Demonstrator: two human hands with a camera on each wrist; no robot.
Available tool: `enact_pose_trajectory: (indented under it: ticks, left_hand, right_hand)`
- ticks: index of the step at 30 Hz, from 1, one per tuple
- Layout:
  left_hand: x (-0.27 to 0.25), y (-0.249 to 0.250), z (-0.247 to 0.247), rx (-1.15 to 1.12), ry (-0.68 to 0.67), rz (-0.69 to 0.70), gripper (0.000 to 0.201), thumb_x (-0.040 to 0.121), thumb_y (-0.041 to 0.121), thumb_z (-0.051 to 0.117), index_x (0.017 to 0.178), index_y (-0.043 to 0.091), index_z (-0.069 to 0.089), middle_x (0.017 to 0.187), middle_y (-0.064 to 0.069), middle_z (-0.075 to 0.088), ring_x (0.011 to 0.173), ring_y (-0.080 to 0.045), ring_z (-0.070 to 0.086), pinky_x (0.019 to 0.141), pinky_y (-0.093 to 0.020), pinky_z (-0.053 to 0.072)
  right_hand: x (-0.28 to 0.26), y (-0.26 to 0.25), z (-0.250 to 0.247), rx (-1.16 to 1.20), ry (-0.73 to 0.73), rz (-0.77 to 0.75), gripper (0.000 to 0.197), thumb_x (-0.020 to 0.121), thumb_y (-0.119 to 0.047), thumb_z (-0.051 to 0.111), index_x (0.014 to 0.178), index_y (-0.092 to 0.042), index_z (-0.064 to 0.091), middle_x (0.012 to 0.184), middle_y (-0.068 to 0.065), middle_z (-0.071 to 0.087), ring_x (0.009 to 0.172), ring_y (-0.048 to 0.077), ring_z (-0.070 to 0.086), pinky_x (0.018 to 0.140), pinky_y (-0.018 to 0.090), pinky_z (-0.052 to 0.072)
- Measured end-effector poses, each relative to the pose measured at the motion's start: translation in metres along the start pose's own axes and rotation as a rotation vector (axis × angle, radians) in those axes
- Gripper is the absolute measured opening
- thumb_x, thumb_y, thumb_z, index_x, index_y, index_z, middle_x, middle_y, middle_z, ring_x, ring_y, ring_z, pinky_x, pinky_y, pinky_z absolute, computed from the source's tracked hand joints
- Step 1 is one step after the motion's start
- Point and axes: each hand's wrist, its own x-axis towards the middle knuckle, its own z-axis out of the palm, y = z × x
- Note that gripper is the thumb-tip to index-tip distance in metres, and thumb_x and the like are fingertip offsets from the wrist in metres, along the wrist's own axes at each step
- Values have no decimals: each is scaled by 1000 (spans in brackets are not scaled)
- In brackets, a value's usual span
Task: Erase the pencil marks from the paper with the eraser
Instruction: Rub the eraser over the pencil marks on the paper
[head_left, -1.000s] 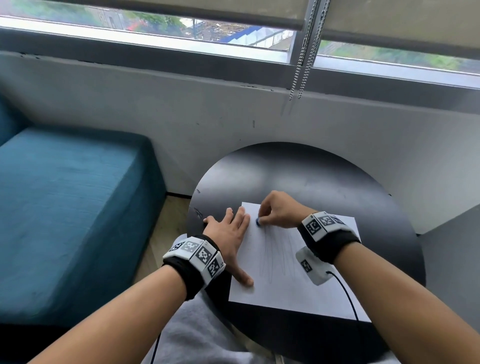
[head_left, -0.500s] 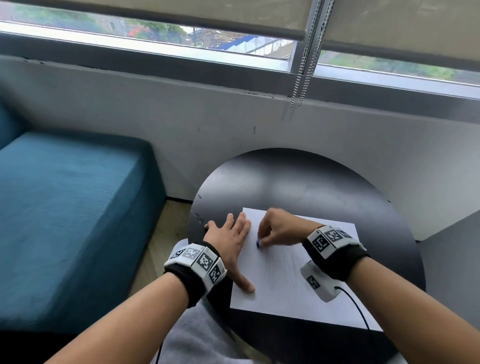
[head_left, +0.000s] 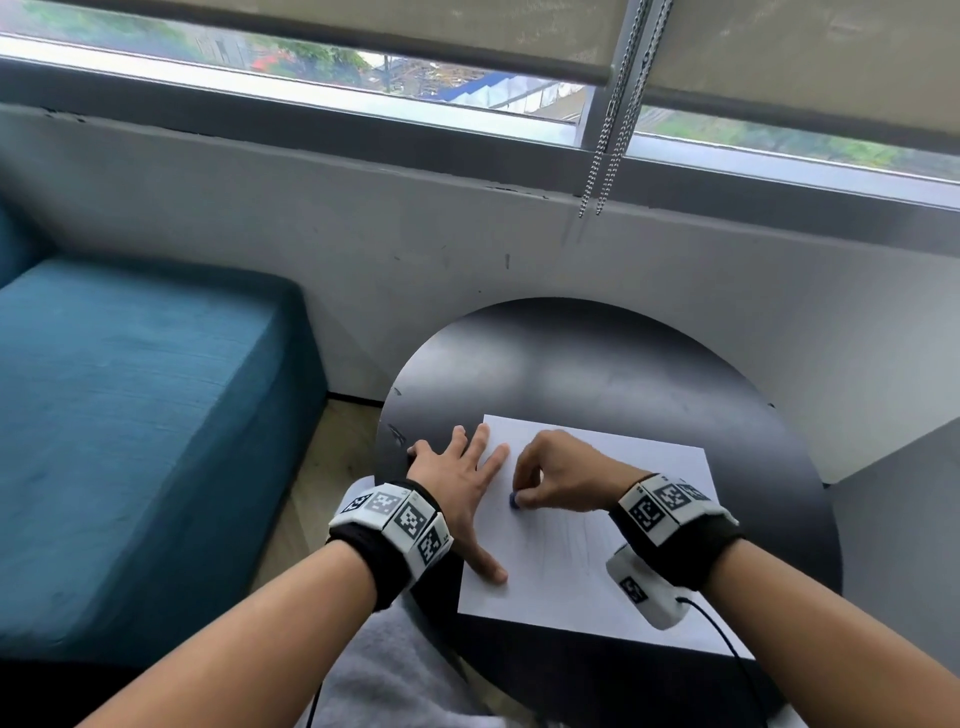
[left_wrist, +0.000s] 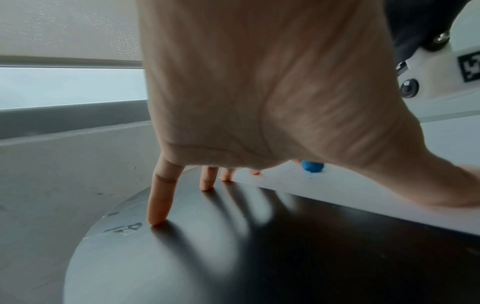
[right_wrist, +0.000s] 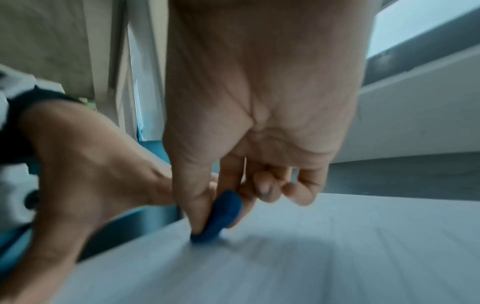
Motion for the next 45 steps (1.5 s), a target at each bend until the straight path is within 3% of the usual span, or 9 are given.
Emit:
enact_pose_trajectory:
  ticks: [2, 6, 10, 15, 20, 25, 33, 41, 45]
  left_hand:
    - [0, 1, 0, -5, -2, 0, 148, 51, 90, 66, 156, 23, -15, 164, -6, -19, 151, -33, -8, 110, -62, 26]
    - [0, 1, -1, -14, -12, -6, 148, 51, 90, 67, 156, 23, -16, 163, -5, -19, 151, -33, -9, 111, -63, 24]
    - [0, 0, 0, -19, -4, -1, 148, 51, 89, 67, 156, 24, -15, 164, -5, -19, 151, -33, -9, 112, -61, 23]
    - [0, 0, 1, -16, -4, 2, 149, 51, 91, 66, 156, 23, -15, 164, -5, -19, 151, -33, -8, 112, -62, 22]
    - [0, -2, 2, -33, 5, 8, 148, 51, 90, 66, 156, 23, -15, 164, -5, -20, 151, -32, -9, 113, -61, 21]
    - [0, -2, 4, -23, 15, -1, 152, 50, 92, 64, 156, 16, -14, 164, -4, -19, 151, -31, -8, 113, -61, 20]
    - [0, -4, 5, -25, 25, 6, 155, 49, 93, 62, 156, 10, -13, 165, -3, -14, 151, -29, -6, 111, -61, 23]
    - [0, -3, 3, -14, 13, 1, 154, 51, 92, 63, 155, 9, -15, 164, -4, -19, 152, -29, -9, 112, -60, 21]
    - [-1, -5, 3, -21, 15, 8, 154, 50, 92, 62, 156, 10, -13, 165, -3, -17, 152, -28, -8, 111, -59, 22]
  right_hand:
    - [-6, 2, 7, 34, 34, -18, 6, 73, -21, 74, 73, -15, 75, 68, -4, 69, 66, 13, 61, 68, 34, 54]
    - [-21, -7, 17, 69, -225, -85, 6, 74, -17, 75, 78, -12, 77, 65, -10, 63, 61, 3, 56, 62, 24, 48]
    - [-16, 1, 13, 98, -30, -58, 5, 74, -20, 76, 74, -15, 75, 64, -11, 64, 60, 4, 57, 65, 27, 51]
    - [-29, -5, 21, 128, -227, -90, 5, 75, -17, 75, 77, -13, 76, 67, -9, 65, 62, 4, 57, 64, 25, 49]
    - [-16, 9, 12, 192, 47, -43, 4, 74, -17, 77, 71, -15, 75, 69, -2, 71, 61, 5, 56, 63, 24, 48]
    - [-24, -3, 15, 137, -271, -48, 4, 75, -18, 78, 77, -15, 77, 68, -9, 67, 60, 1, 56, 59, 14, 42]
    - [34, 18, -17, 45, 206, 52, 9, 77, -23, 76, 78, -14, 76, 70, -5, 67, 67, 9, 61, 68, 26, 49]
    - [15, -1, -4, 32, -102, -69, 6, 78, -18, 76, 78, -12, 75, 60, -12, 58, 50, 0, 48, 53, 12, 34]
    - [35, 8, -14, 27, 111, -8, 12, 79, -23, 76, 83, -11, 77, 74, -1, 72, 63, 6, 60, 64, 23, 49]
